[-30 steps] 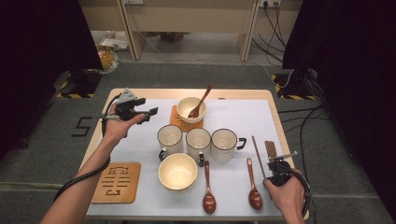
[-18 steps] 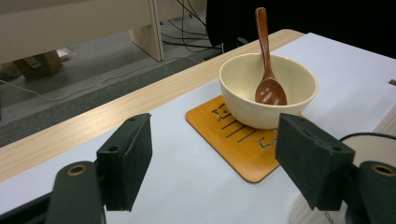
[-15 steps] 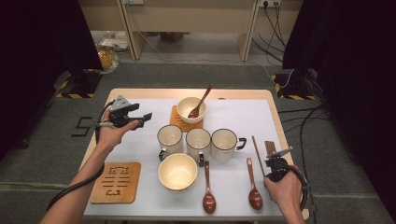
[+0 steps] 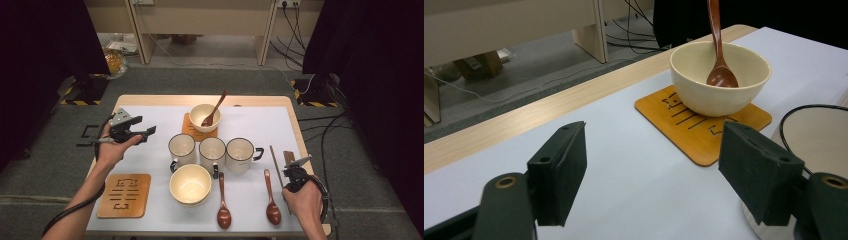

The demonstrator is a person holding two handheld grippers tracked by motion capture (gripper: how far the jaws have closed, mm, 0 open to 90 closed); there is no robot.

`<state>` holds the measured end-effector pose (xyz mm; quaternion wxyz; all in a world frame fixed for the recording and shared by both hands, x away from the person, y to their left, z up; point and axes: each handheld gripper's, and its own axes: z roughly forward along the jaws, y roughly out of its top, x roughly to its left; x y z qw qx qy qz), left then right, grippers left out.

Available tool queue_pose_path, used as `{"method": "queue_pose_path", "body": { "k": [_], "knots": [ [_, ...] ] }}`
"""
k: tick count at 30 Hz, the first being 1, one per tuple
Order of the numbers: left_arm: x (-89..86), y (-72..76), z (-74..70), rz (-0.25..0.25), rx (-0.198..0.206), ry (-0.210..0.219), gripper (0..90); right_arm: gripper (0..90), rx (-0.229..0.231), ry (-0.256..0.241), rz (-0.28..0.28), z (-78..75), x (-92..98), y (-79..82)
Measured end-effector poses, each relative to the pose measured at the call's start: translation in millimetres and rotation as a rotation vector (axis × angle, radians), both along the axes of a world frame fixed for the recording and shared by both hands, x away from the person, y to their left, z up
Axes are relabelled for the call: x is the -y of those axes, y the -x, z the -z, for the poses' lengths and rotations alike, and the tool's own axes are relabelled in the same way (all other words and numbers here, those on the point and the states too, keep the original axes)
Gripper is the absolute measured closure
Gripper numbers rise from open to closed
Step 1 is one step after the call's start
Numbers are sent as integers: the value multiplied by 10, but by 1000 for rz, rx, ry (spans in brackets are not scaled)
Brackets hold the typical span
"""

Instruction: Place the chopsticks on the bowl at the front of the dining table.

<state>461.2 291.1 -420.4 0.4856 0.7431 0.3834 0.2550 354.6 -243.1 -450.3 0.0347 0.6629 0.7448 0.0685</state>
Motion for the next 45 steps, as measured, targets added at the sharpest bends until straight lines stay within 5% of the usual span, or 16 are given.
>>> {"method": "queue_pose_path", "body": {
  "k": [23,45],
  "knots": [
    [-162,242,130,-24,14,9,268,865,34,-46,1,-2,56,38],
    [-360,536,350,-71,5,6,265,865,81,-59,-9,-183,31,19]
  ]
}}
